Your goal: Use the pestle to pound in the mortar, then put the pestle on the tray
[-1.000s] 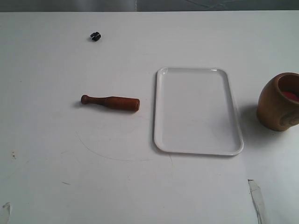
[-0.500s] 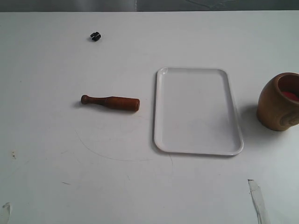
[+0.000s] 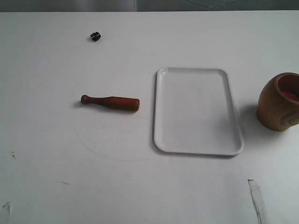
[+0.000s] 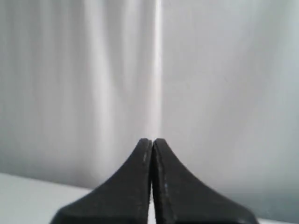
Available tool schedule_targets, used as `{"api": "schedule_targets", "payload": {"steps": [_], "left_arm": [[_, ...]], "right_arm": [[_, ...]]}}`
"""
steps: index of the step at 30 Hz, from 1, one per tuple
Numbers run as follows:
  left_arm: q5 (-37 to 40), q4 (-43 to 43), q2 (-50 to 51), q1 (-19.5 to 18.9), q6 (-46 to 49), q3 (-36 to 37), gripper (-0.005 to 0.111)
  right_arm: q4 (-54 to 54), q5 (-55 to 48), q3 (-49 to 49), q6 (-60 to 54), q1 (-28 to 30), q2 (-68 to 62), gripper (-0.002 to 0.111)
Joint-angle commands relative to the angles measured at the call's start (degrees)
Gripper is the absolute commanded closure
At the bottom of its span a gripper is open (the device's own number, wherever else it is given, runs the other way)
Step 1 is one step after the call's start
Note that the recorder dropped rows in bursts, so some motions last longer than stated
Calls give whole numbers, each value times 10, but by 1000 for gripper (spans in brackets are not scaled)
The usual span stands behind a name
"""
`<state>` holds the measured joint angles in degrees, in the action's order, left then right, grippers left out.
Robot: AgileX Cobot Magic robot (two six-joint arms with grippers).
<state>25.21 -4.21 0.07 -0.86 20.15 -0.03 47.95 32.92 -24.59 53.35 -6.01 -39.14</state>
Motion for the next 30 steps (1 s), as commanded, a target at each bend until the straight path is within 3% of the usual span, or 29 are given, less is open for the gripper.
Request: {"api": "schedule_targets", "payload": {"steps": [1,3,5,6,7,10,11,17,21,24,29,30], "left_arm": [[-2,4,-1,4,-5,0,107],[-2,4,-1,4,-5,0,107],[-2,4,-1,4,-5,0,107],[-2,4,-1,4,-5,0,107],[-2,4,-1,4,-5,0,107],[-2,4,-1,4,-5,0,107],[-2,4,-1,4,-5,0,107],[-2,4,-1,4,-5,0,107],[-2,4,-1,4,-5,0,107],[-2,4,-1,4,-5,0,107],[-2,4,-1,4,-5,0,107],[-2,4,-1,4,-5,0,107]], "right_arm": [[94,-221,-86,63,-33,-141,108],[100,-342,-127,60,-75,-223,108],[62,-554,-190,-6,-156,-327,108],[25,-609,-221,-64,-183,-361,108],[-67,-704,-270,-182,-216,-411,108],[-306,-857,-408,-435,-251,-504,108],[-413,-877,-455,-533,-261,-531,108],[-697,-849,-502,-949,-337,-575,108],[-713,-730,-502,-992,-394,-582,106],[-713,-704,-502,-1064,-428,-591,87],[-703,-652,-502,-1062,-471,-626,24],[-689,-631,-502,-1061,-479,-636,16]]}}
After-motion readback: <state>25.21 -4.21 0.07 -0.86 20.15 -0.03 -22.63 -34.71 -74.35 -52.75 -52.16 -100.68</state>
